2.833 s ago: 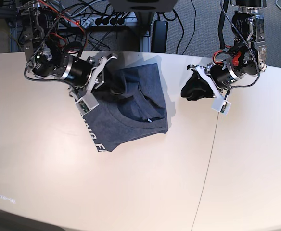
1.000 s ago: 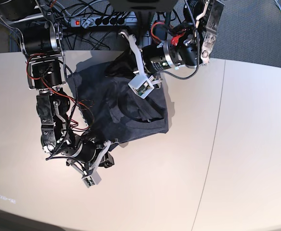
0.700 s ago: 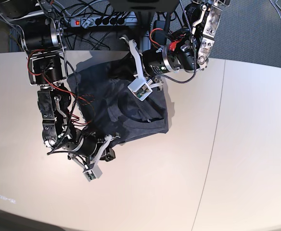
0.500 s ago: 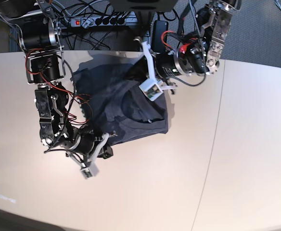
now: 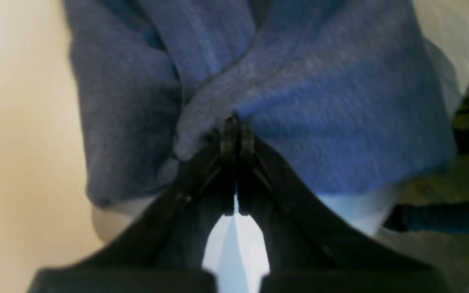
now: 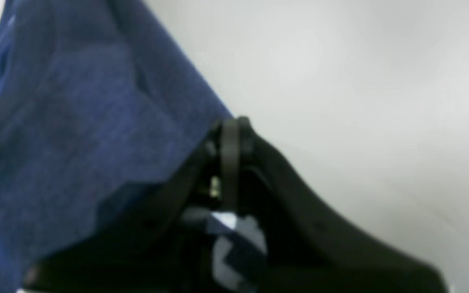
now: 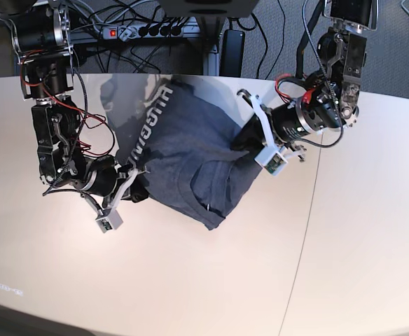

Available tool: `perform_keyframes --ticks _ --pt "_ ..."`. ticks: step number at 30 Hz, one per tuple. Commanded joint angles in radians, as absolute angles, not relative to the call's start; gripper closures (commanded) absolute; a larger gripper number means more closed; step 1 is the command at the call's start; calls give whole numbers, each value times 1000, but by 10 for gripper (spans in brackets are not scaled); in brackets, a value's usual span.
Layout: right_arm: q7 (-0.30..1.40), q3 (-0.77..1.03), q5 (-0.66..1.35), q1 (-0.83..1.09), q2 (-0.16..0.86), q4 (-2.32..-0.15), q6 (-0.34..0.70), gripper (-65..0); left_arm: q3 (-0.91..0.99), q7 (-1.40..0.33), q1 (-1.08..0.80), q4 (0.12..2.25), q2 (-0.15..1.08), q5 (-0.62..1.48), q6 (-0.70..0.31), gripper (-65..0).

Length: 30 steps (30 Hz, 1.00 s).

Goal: Fold the T-shirt properly

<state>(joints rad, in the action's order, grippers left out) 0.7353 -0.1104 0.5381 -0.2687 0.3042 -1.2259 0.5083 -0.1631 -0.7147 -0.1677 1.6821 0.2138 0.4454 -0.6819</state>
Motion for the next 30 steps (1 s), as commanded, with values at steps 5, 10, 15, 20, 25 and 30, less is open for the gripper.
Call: perform_keyframes --ticks 5,10,15,20,25,30 --pt "731 -105 569 -199 316 -1341 574 0 -162 -694 -102 1653 220 456 -698 0" --pt "746 -105 569 -95 316 -1464 574 0 -162 -693 -43 1639 231 452 -698 0" --pt "745 -105 569 2 316 -1547 573 0 -162 -691 1 1637 245 452 -698 0" --pt "745 -105 569 69 315 -1602 573 0 -162 -691 9 1637 250 453 -698 0" --pt "744 -104 568 121 285 -1630 573 0 -162 -677 21 1637 250 453 -698 0" --pt "736 -87 537 142 248 -1645 573 0 -162 -685 32 1637 250 453 -698 0"
